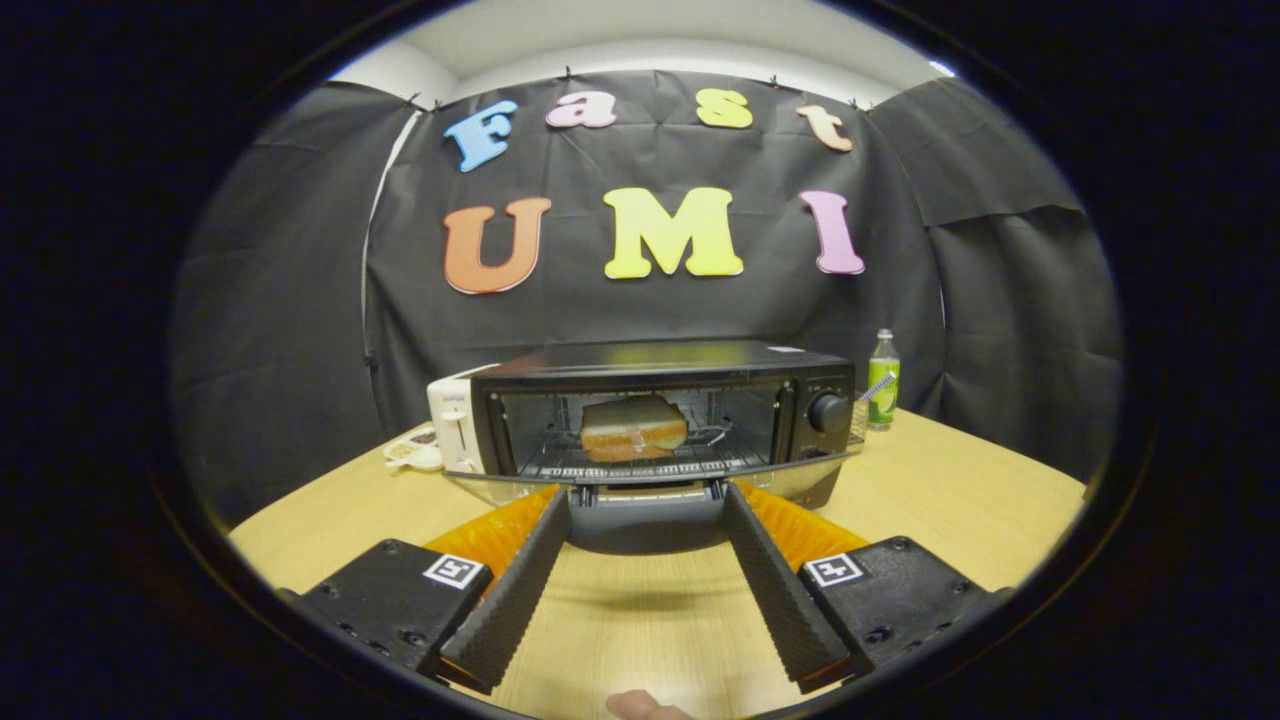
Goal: Open the toaster oven, put the food inside, and close the toaster oven door.
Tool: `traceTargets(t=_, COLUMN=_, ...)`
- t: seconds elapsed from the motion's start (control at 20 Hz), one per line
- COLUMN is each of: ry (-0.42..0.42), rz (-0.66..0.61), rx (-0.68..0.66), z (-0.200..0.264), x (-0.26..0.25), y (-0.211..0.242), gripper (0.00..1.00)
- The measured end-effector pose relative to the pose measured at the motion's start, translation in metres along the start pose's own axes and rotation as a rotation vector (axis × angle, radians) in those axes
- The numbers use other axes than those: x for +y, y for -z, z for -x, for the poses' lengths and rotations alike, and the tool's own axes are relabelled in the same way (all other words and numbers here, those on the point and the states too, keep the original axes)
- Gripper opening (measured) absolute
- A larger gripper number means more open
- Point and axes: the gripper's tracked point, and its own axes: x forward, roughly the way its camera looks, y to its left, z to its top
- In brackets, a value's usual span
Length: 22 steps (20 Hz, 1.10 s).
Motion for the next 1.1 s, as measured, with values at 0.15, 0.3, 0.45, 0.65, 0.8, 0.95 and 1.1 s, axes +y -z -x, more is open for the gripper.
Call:
traceTargets(t=0.15, ry=-0.006, rz=-0.001, rx=-0.001, z=-0.013, x=0.002, y=-0.01, gripper=1.0)
traceTargets(t=0.3, ry=0.008, rz=-0.007, rx=0.028, z=-0.015, x=-0.005, y=-0.015, gripper=1.0)
traceTargets(t=0.45, ry=0.015, rz=-0.042, rx=0.04, z=-0.006, x=-0.013, y=-0.019, gripper=1.0)
traceTargets(t=0.65, ry=0.024, rz=-0.044, rx=0.036, z=0.022, x=-0.024, y=-0.037, gripper=1.0)
traceTargets(t=0.8, ry=0.028, rz=-0.031, rx=0.001, z=0.052, x=-0.031, y=-0.062, gripper=1.0)
traceTargets(t=0.95, ry=0.035, rz=-0.042, rx=-0.031, z=0.084, x=-0.04, y=-0.089, gripper=1.0)
traceTargets(t=1.1, ry=0.029, rz=-0.054, rx=-0.051, z=0.116, x=-0.046, y=-0.116, gripper=1.0)
